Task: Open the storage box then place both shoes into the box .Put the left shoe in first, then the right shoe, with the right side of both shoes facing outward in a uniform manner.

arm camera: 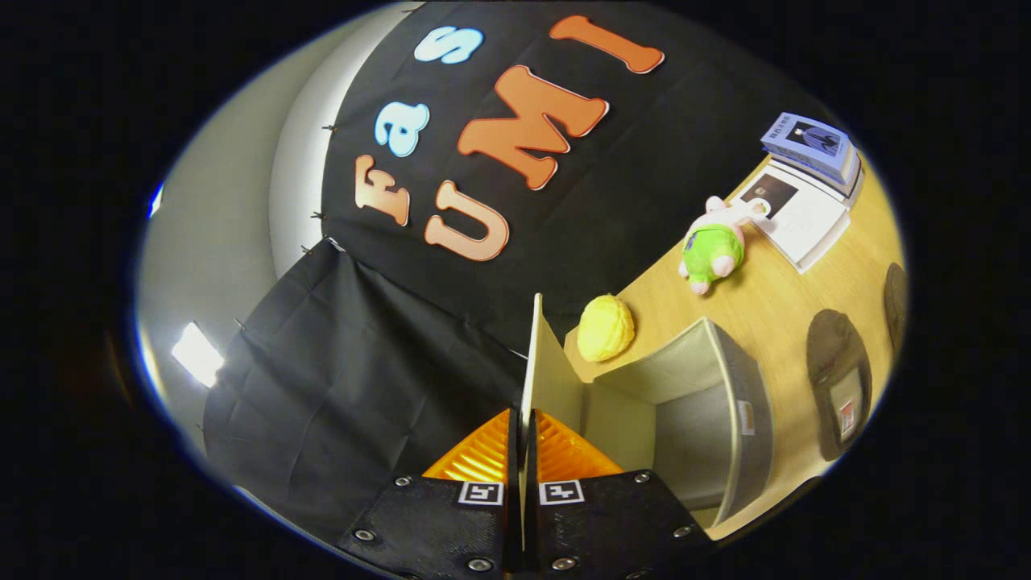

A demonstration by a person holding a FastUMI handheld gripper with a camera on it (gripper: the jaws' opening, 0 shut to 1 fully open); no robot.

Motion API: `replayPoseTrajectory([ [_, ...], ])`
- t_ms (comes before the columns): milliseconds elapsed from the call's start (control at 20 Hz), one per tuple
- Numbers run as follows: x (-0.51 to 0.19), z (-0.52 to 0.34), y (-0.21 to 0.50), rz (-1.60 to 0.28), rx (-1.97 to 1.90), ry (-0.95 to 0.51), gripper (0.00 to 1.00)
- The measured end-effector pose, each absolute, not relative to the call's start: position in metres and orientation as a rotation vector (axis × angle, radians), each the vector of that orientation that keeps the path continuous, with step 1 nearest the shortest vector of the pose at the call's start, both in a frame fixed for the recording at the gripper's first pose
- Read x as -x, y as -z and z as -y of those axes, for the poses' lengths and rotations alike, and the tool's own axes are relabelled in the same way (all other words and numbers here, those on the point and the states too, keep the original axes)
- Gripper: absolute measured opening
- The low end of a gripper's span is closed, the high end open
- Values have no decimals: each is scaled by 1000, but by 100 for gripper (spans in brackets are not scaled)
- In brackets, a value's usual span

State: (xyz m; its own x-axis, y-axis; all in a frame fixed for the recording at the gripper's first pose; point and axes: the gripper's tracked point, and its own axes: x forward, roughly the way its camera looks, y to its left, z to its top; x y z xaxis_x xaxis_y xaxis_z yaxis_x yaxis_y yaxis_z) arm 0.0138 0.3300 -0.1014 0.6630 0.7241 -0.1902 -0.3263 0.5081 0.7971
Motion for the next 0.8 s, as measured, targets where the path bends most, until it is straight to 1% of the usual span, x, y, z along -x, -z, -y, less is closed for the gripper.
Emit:
replayPoseTrajectory([
  [200, -3, -377, 87, -543, -799, -711, 2],
  [450, 7, -429, 87, -554, -764, -743, 3],
  [650, 9, -451, 87, -522, -713, -761, 7],
  [750, 11, -457, 91, -526, -691, -776, 14],
  [800, 12, -461, 93, -530, -676, -784, 23],
])
